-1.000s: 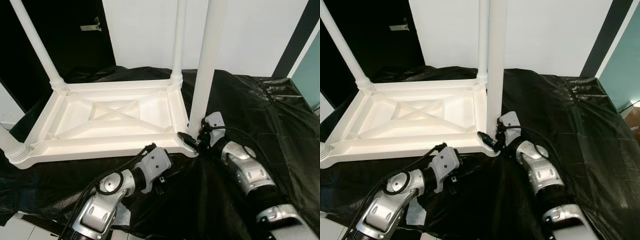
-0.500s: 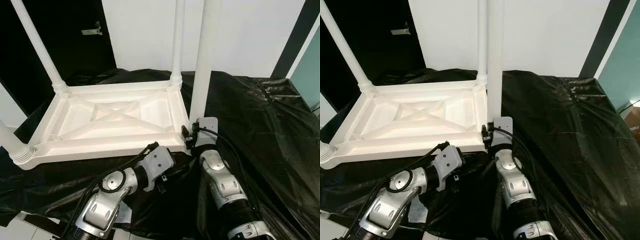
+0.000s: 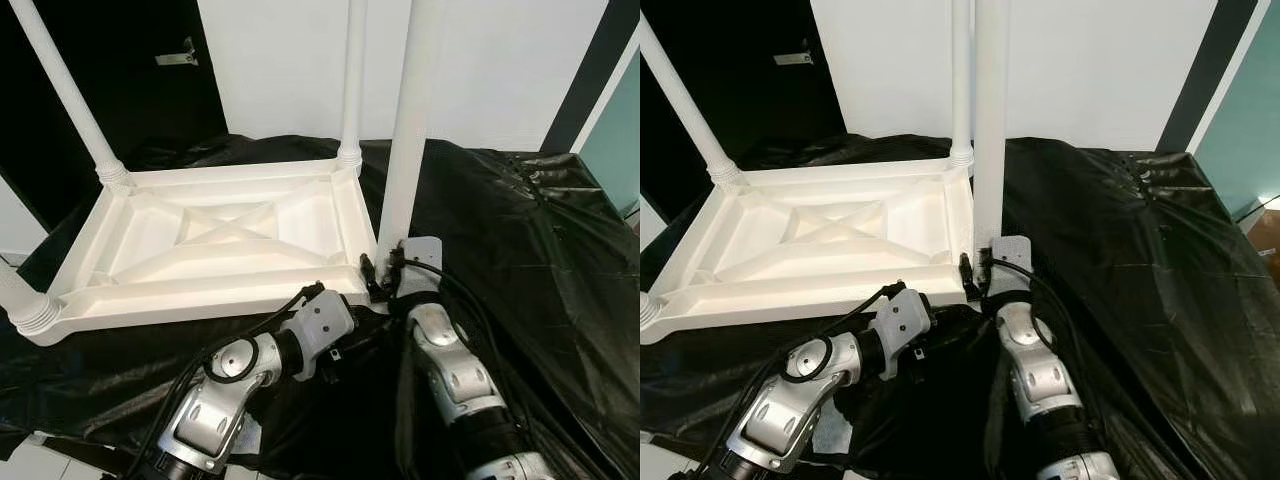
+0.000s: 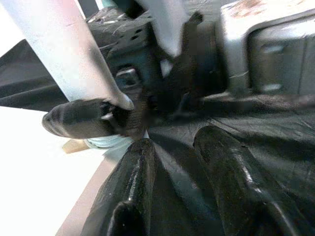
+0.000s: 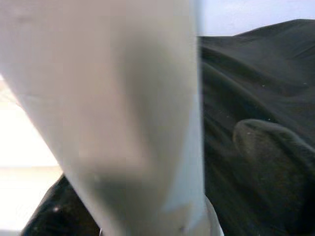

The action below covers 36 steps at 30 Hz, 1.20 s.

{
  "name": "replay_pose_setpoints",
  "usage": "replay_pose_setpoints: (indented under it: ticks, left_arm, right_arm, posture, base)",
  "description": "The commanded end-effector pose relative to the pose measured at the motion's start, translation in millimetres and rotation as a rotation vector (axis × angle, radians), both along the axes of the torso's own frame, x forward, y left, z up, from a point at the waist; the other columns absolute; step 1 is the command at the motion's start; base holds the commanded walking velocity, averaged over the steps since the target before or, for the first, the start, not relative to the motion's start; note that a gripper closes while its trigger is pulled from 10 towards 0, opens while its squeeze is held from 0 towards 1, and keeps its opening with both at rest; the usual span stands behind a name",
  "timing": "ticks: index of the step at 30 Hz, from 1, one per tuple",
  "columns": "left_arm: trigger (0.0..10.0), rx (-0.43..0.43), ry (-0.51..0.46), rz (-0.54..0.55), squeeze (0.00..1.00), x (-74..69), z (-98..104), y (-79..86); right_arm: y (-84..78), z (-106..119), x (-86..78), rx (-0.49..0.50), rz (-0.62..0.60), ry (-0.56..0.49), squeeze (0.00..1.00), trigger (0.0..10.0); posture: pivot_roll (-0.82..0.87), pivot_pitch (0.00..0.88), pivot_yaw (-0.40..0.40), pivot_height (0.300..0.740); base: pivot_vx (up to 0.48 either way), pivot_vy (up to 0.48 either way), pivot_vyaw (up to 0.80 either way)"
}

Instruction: Building children table

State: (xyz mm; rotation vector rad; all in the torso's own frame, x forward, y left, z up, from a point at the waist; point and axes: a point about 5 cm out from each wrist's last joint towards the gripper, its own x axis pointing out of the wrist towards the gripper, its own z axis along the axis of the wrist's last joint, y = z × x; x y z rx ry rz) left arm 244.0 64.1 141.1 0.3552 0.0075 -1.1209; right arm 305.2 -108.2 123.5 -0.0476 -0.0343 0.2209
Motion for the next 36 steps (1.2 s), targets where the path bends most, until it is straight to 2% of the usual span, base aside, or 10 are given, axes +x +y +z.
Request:
replay_pose_setpoints:
  ticks: [1, 3, 4, 5, 6, 15, 21, 32, 33, 36]
  left_arm:
    - [10.0, 0.000, -0.012, 0.041, 0.00, 1.1, 0, 3.4]
    - [10.0, 0.000, -0.012, 0.041, 0.00, 1.1, 0, 3.4]
    - [10.0, 0.002, -0.013, 0.043, 0.00, 1.2, 0, 4.4]
    - [10.0, 0.002, -0.013, 0.043, 0.00, 1.2, 0, 4.4]
    - [10.0, 0.003, -0.014, 0.047, 0.00, 1.0, 1, 5.3]
    - [10.0, 0.002, -0.015, 0.056, 0.00, 0.0, 1, 8.0]
    - [10.0, 0.001, -0.014, 0.056, 0.00, -0.4, 1, 8.6]
    - [10.0, 0.021, 0.017, 0.056, 0.00, 0.2, -4, 12.3]
    - [10.0, 0.027, 0.072, 0.043, 1.00, -1.8, -7, 12.8]
    - [10.0, 0.031, 0.112, 0.033, 1.00, -3.4, -9, 13.1]
  right_arm:
    - [-4.9, 4, -2.7, 0.026, 0.048, -0.028, 1.00, 10.0]
    - [-4.9, 4, -2.7, 0.026, 0.048, -0.028, 1.00, 10.0]
    - [-9.4, 3, -4.4, 0.021, 0.082, -0.033, 0.33, 10.0]
    - [-9.4, 3, -4.4, 0.021, 0.082, -0.033, 0.33, 10.0]
    - [-15.7, 2, -6.9, 0.011, 0.142, -0.033, 0.00, 10.0]
    - [-37.0, 4, -11.0, -0.042, 0.399, -0.016, 0.00, 10.0]
    - [-46.0, 8, -7.0, -0.068, 0.460, -0.008, 0.00, 10.0]
    - [-44.9, 17, 24.3, -0.261, 0.729, 0.059, 0.00, 10.0]
    - [-40.5, 18, 28.4, -0.278, 0.751, 0.062, 0.00, 10.0]
    - [-37.9, 18, 30.9, -0.287, 0.767, 0.065, 0.00, 10.0]
  posture:
    - [-0.05, 0.000, -0.008, 0.740]
    - [-0.05, 0.000, -0.008, 0.740]
    - [-0.04, 0.000, -0.009, 0.740]
    - [-0.04, 0.000, -0.009, 0.740]
    - [-0.04, 0.000, -0.011, 0.740]
    - [-0.03, 0.000, -0.018, 0.740]
    - [-0.03, 0.000, -0.021, 0.740]
    - [0.01, 0.000, -0.036, 0.740]
    - [0.02, 0.000, -0.039, 0.740]
    - [0.02, 0.000, -0.039, 0.740]
  base:
    - [0.000, 0.000, 0.00]
    - [0.000, 0.000, 0.00]
    - [0.000, 0.000, 0.00]
    - [0.000, 0.000, 0.00]
    - [0.000, 0.000, 0.00]
    - [0.000, 0.000, 0.00]
    - [0.000, 0.000, 0.00]
    - [0.000, 0.000, 0.00]
    - [0.000, 0.000, 0.00]
    - [0.000, 0.000, 0.00]
